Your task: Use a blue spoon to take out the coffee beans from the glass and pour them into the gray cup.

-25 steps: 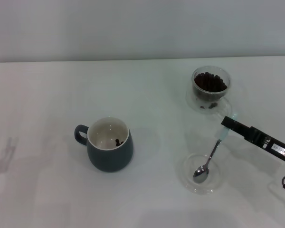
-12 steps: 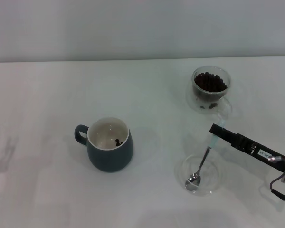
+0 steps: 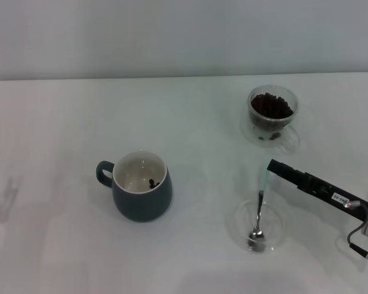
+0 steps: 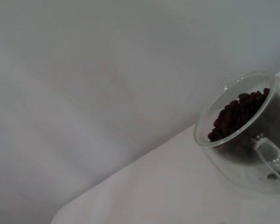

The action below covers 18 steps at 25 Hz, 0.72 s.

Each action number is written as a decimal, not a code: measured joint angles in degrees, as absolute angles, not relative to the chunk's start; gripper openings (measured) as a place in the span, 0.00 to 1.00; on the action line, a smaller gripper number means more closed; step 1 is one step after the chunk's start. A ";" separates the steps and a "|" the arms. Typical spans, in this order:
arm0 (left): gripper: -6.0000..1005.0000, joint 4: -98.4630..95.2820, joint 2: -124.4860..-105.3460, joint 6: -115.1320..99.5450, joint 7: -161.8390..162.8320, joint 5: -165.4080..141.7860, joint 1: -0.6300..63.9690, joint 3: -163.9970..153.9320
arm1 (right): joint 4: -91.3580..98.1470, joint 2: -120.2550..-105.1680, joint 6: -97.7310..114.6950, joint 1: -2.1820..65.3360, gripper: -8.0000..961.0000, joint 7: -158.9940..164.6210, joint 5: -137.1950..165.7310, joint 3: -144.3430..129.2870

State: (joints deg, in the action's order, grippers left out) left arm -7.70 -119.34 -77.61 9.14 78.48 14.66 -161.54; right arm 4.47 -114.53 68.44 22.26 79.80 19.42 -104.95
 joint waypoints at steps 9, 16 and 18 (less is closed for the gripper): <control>0.83 -7.82 -119.40 -77.61 9.14 78.48 14.33 -161.54 | 4.58 -113.44 69.98 21.70 0.73 79.64 18.88 -102.95; 0.83 -7.76 -119.38 -77.33 9.55 78.48 14.24 -161.54 | 4.86 -111.41 73.88 19.85 0.87 68.57 18.74 -93.80; 0.83 -7.61 -119.33 -77.03 9.57 78.48 14.36 -161.54 | 5.04 -111.57 73.79 19.32 0.89 60.57 18.70 -88.94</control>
